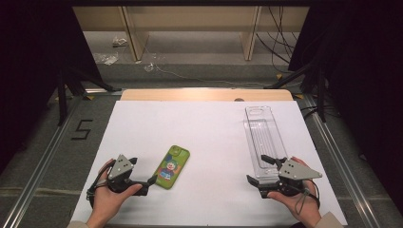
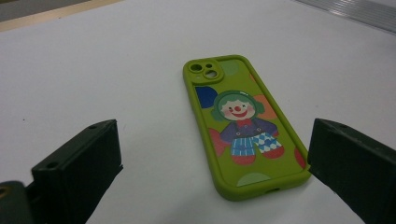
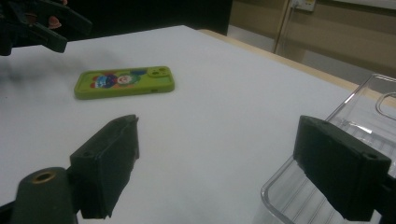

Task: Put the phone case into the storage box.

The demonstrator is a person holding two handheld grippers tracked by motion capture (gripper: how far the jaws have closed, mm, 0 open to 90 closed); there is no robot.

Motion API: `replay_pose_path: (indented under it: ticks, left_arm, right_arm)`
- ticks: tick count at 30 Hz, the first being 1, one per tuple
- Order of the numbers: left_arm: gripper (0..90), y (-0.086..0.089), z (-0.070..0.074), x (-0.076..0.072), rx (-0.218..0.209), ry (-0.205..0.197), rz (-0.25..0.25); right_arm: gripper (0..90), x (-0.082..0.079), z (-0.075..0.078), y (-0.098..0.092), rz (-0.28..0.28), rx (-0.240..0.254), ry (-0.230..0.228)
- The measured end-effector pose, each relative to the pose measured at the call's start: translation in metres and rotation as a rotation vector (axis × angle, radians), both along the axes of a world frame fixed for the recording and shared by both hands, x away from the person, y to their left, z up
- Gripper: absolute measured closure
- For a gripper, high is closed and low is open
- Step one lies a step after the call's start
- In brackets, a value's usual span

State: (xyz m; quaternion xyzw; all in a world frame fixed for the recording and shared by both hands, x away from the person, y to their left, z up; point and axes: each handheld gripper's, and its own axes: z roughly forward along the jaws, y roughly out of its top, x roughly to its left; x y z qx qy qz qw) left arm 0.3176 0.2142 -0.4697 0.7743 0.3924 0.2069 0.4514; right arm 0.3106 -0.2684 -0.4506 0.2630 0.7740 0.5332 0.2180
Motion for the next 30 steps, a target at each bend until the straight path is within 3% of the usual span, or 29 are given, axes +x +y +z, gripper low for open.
replay_pose_path:
  ticks: [9,13,14,15,17,19,21,22,23,24,25,27,30]
  left_arm:
    - [6.4,0.001,0.002,-0.001,-0.003,-0.007,0.006]
    - [16.7,0.001,0.002,0.000,0.004,-0.010,0.015]
    - [23.4,0.001,0.003,0.000,0.008,-0.009,0.017]
    - [23.4,0.001,0.002,0.001,0.008,-0.006,0.017]
    - [37.5,0.000,0.002,0.002,0.013,-0.004,0.025]
    - [42.0,-0.001,0.003,0.003,0.023,-0.005,0.025]
    - [54.8,-0.001,0.005,0.004,0.021,-0.004,0.013]
    - [68.8,-0.001,0.005,0.004,0.017,-0.003,0.010]
    - [68.8,-0.001,0.006,0.004,0.019,0.001,0.009]
    - [78.2,-0.002,0.007,0.004,0.023,0.005,0.003]
    - [78.2,-0.003,0.008,0.004,0.021,0.013,-0.005]
    - [88.0,-0.008,0.009,0.003,0.038,0.033,-0.018]
    - [89.7,-0.011,0.009,0.002,0.042,0.052,-0.029]
  right_arm:
    - [15.4,0.000,0.000,0.001,0.001,-0.002,-0.004]
    - [15.5,-0.001,0.000,0.000,-0.002,-0.002,-0.004]
    - [15.4,-0.001,0.000,0.000,-0.003,-0.001,-0.004]
    - [15.4,-0.001,0.000,0.000,-0.003,-0.001,-0.004]
    - [15.5,-0.002,0.000,-0.001,-0.007,-0.001,-0.007]
    - [15.4,-0.003,0.000,-0.002,-0.010,-0.001,-0.006]
    - [15.5,-0.003,0.001,-0.002,-0.012,0.000,-0.006]
    - [15.5,-0.004,0.001,-0.001,-0.012,-0.002,-0.004]
    - [15.5,-0.004,0.001,-0.001,-0.012,-0.002,-0.004]
    - [15.5,-0.004,0.001,-0.001,-0.013,-0.004,-0.004]
    - [15.5,-0.004,0.001,-0.001,-0.013,-0.004,-0.004]
    - [15.5,-0.004,0.001,0.000,-0.011,-0.003,-0.007]
    - [15.5,-0.004,0.001,0.000,-0.008,-0.005,-0.009]
